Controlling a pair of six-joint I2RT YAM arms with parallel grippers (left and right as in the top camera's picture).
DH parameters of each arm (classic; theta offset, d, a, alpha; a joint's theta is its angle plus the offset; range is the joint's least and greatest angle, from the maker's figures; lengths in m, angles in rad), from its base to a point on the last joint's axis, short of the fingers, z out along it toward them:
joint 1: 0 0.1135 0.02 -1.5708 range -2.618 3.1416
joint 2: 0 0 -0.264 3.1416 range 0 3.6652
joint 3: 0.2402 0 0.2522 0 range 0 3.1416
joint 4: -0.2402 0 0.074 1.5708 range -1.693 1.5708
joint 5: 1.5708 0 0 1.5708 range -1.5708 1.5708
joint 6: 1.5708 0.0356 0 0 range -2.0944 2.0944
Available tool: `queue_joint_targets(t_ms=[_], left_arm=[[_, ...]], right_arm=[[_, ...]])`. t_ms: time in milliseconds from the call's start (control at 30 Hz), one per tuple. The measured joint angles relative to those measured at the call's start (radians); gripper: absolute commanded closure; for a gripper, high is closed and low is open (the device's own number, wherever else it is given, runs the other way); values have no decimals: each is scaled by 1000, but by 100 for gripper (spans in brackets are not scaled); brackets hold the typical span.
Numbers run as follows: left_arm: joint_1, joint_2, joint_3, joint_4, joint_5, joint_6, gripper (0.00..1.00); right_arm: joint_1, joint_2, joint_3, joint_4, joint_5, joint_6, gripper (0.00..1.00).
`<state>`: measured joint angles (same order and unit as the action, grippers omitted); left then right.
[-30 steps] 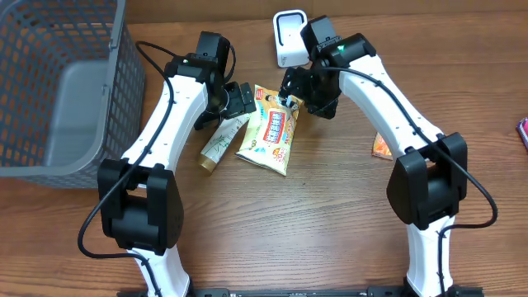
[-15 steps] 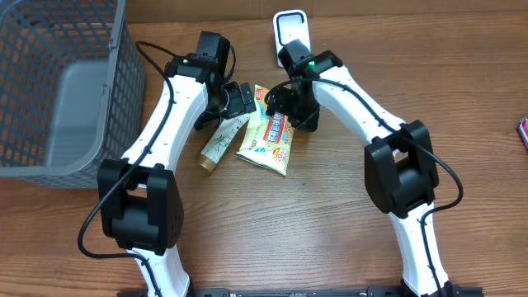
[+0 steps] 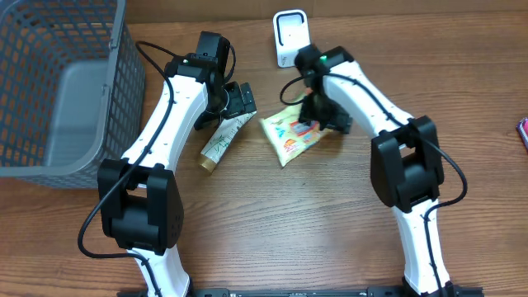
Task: Scan the item barcode
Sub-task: 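Grasp the yellow snack bag with the right gripper and lift it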
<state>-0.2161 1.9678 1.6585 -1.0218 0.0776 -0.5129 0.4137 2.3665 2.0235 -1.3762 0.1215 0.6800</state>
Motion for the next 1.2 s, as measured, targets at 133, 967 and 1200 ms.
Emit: queue_joint_targets(t_ms=[133,967,1200], left_arm=[[0,0,0,0,0,0,0],[0,0,0,0,0,0,0],[0,0,0,0,0,0,0]], right_arm=[[-51,0,20,-89,59,0,13],[-45,-22,-88,89,-172,752,43],[-46,-42,-96,104,-166,644,96]])
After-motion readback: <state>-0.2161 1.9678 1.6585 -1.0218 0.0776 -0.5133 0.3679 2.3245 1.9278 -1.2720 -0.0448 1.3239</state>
